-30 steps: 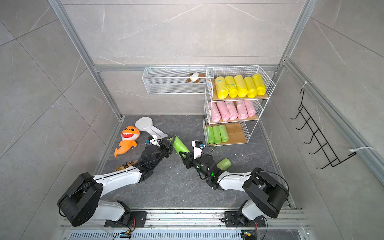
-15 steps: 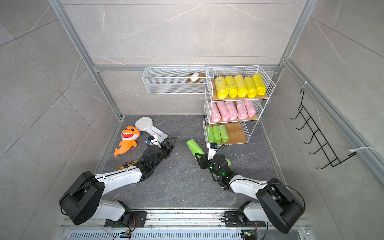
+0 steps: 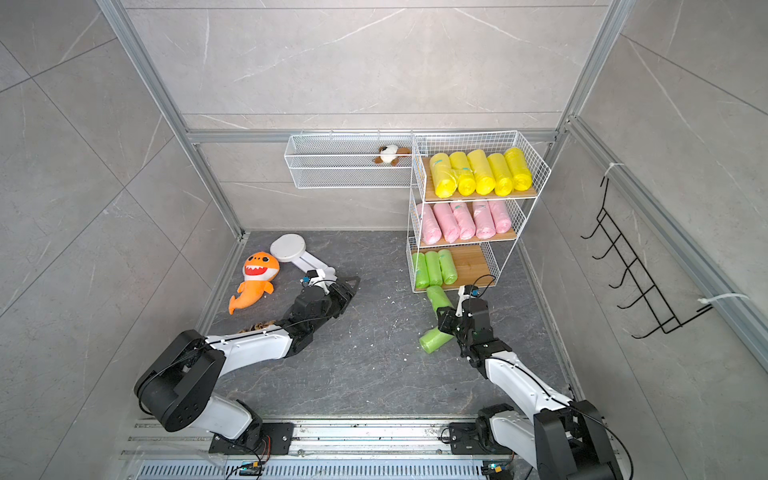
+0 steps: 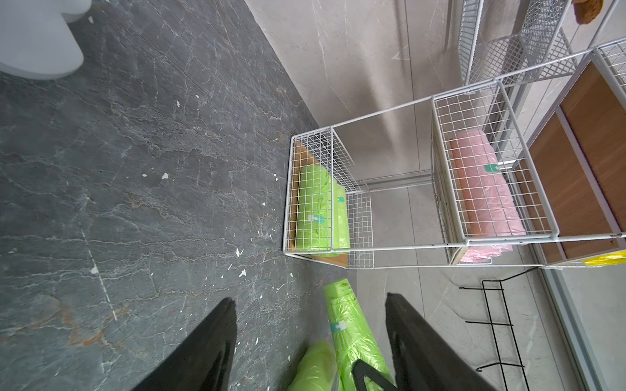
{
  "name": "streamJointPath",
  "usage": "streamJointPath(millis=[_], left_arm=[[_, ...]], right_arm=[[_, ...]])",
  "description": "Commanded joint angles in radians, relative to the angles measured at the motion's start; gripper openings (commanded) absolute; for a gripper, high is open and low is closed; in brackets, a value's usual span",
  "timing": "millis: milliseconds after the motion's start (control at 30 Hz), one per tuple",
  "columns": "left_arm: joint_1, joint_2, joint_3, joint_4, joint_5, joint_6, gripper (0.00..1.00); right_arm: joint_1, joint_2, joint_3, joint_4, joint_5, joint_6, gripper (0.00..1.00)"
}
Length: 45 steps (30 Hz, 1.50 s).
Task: Sort the rolls of trash bags by color and place them on the shelf
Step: Place the roll of trash bags on the shelf.
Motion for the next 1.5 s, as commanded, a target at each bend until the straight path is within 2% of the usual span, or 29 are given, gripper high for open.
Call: streamJointPath(millis=[0, 133, 333, 467, 567, 633, 833, 1167, 1467], left_arm=[[0.008, 0.01, 0.038, 0.041, 0.032, 0.025, 0.73], [0.009, 0.04, 0.075, 0.041, 0.109, 0.052, 0.73], [0.01, 0.119, 0.153, 0.13, 0.348, 0.1, 0.72], [0.003, 0.185, 0.212, 0.175, 0.475, 0.101, 0.72], [-0.013, 0.214, 0.253, 0.174, 0.522, 0.115, 0.7], [-0.027, 0.217, 0.281, 0.129, 0.521, 0.148, 0.7], [-0.065, 0.195, 0.381, -0.166, 0.424, 0.334, 0.7], [-0.066, 0.187, 0.364, -0.174, 0.415, 0.32, 0.7], [-0.067, 0.171, 0.348, -0.171, 0.412, 0.317, 0.7]], right_arm=[[-0.076, -0.021, 0.053, -0.002, -0.031, -0.029, 0.25], [-0.174, 0.026, 0.078, 0.054, -0.045, -0.023, 0.25], [-0.288, 0.131, 0.123, 0.149, -0.051, -0.001, 0.26], [-0.317, 0.207, 0.16, 0.192, -0.047, -0.002, 0.26], [-0.318, 0.263, 0.185, 0.244, -0.042, 0.002, 0.26], [-0.319, 0.306, 0.205, 0.281, -0.046, 0.007, 0.26], [-0.318, 0.452, 0.251, 0.442, -0.082, 0.034, 0.27], [-0.316, 0.649, 0.374, 0.518, -0.128, 0.082, 0.3], [-0.308, 0.751, 0.443, 0.536, -0.153, 0.111, 0.32]])
